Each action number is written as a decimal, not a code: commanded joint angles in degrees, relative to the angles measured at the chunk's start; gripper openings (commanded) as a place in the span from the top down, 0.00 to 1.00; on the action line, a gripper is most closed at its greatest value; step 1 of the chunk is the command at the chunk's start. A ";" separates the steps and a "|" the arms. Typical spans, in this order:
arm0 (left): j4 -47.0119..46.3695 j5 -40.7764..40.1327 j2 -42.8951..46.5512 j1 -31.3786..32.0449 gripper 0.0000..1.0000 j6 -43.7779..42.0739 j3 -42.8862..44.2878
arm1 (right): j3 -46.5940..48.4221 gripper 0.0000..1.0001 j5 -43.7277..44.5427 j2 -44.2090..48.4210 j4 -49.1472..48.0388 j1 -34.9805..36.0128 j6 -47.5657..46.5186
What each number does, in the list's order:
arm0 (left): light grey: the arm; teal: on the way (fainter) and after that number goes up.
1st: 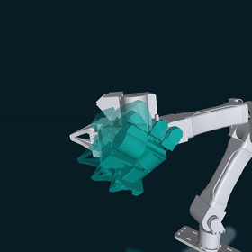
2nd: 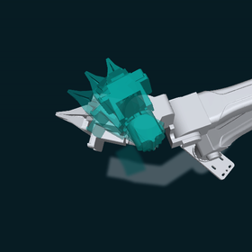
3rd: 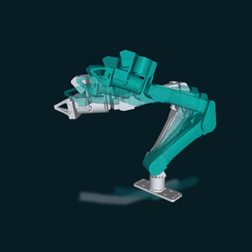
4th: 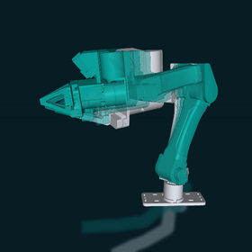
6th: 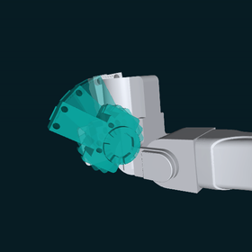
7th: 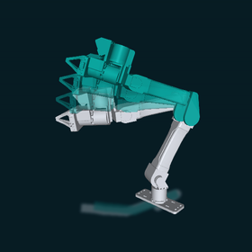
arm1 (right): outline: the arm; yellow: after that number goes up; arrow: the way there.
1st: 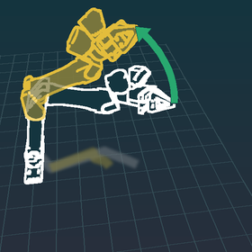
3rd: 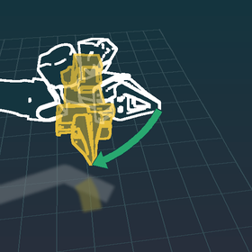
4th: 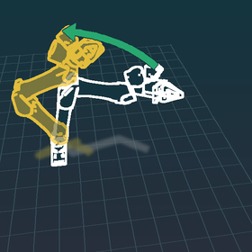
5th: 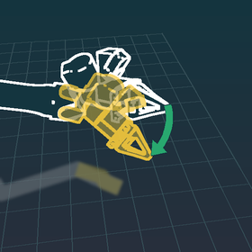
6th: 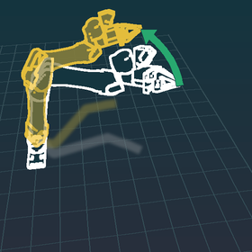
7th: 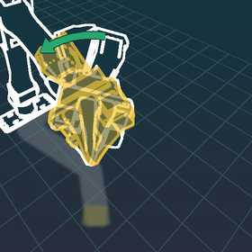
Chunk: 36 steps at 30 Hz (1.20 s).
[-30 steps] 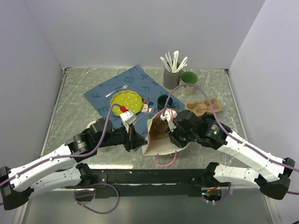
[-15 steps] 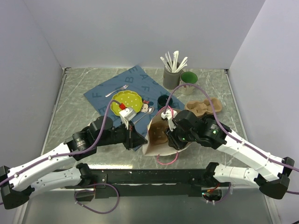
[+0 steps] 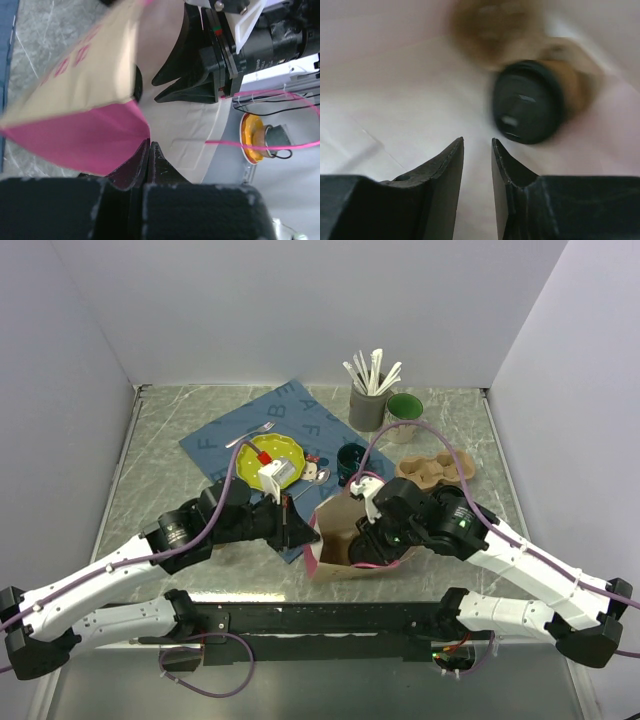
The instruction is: Pack the takeout coffee
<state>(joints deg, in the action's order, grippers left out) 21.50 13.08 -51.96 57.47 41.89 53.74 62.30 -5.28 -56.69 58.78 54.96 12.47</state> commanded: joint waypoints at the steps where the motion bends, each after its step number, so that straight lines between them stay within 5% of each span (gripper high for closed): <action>1: 2.32 -1.83 -0.51 0.18 0.99 2.67 4.80 | 3.17 0.63 0.27 0.79 2.30 0.15 -0.17; 20: 9.35 -7.63 -8.68 -1.05 0.98 3.46 9.98 | 9.59 0.57 4.31 -0.53 -0.16 0.24 -1.05; 30: 13.30 -8.95 -12.10 -1.05 0.65 -1.54 14.64 | 7.66 0.60 6.32 0.70 -3.94 0.24 -1.48; 36: 13.84 -8.25 -14.22 -1.05 0.63 -3.39 16.75 | 8.19 0.56 8.09 -0.53 -2.97 0.24 -0.78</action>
<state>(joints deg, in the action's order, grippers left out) 34.68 4.86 -65.49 56.55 40.91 67.99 69.10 0.05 -57.43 58.19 54.98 11.09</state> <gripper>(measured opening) 0.376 0.420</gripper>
